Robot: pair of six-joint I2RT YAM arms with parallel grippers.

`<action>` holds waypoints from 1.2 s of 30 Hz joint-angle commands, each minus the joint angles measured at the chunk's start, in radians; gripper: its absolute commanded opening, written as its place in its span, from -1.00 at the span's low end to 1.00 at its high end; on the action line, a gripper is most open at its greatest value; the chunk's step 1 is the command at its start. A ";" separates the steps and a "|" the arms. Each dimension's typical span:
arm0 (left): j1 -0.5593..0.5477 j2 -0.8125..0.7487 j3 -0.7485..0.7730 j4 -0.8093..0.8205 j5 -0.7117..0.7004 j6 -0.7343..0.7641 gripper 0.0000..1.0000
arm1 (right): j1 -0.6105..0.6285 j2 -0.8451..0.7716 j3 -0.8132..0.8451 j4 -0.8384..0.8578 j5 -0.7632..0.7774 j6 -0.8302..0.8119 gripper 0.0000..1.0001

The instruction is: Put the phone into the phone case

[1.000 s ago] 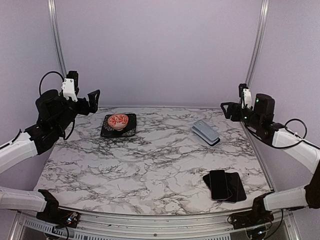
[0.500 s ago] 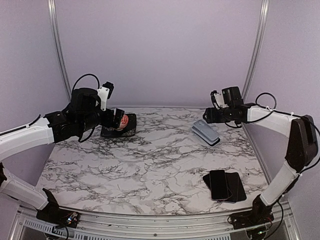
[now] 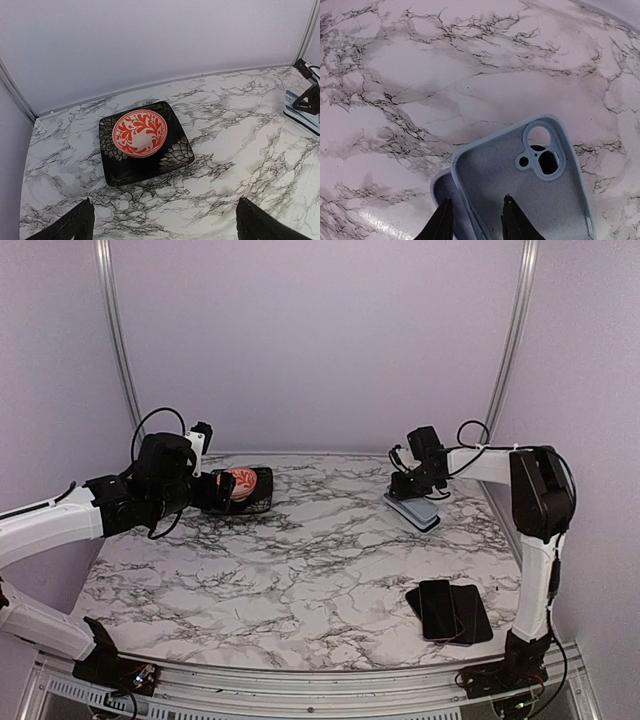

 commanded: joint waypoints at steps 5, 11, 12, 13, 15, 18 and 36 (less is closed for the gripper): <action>0.000 -0.022 -0.007 -0.026 0.040 0.002 0.98 | 0.005 0.062 0.073 -0.026 0.009 -0.013 -0.42; 0.000 -0.027 -0.012 -0.025 0.017 0.008 0.98 | 0.005 0.096 0.114 -0.055 0.018 -0.030 -0.61; 0.000 -0.027 -0.012 -0.025 0.015 0.012 0.98 | 0.005 0.095 0.119 -0.060 0.019 -0.034 -0.69; 0.000 -0.027 -0.012 -0.025 0.014 0.014 0.98 | 0.006 0.092 0.124 -0.066 0.023 -0.039 -0.75; 0.000 -0.032 -0.013 -0.024 0.010 0.018 0.98 | 0.006 0.079 0.127 -0.072 0.033 -0.049 -0.86; 0.000 -0.039 -0.015 -0.022 0.007 0.022 0.98 | 0.006 0.052 0.129 -0.075 0.045 -0.061 -1.00; 0.000 -0.013 0.006 -0.127 0.078 -0.137 0.98 | 0.360 -0.263 -0.021 -0.077 0.323 0.312 -1.00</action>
